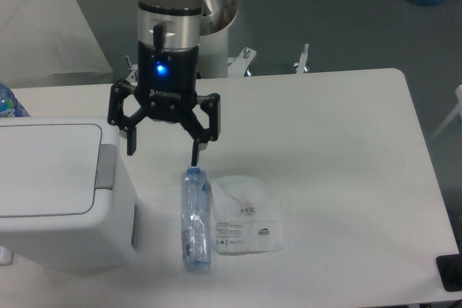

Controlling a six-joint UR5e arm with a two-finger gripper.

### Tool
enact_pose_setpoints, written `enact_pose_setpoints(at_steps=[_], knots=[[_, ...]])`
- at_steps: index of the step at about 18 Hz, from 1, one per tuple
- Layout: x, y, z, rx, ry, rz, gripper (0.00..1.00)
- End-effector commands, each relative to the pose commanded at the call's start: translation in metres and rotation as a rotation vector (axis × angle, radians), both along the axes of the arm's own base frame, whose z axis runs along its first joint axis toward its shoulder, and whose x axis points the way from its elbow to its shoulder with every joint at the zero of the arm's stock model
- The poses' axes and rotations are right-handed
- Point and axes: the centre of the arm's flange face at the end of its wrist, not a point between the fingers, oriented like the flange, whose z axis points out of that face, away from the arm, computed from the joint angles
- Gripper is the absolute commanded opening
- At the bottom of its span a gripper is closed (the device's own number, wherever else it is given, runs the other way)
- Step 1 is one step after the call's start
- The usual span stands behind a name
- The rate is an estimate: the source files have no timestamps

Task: Open the trash can
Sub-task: 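Move the open gripper toward the white trash can lid, then lower the open gripper beside the trash can lid edge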

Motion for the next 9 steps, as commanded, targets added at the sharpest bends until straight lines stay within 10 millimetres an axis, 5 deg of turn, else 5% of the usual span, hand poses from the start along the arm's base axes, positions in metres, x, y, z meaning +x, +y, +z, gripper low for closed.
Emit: enact_pose_setpoints(at_steps=[9], knots=[[0.004, 0.008, -0.014, -0.018, -0.015, -0.013, 1.00]])
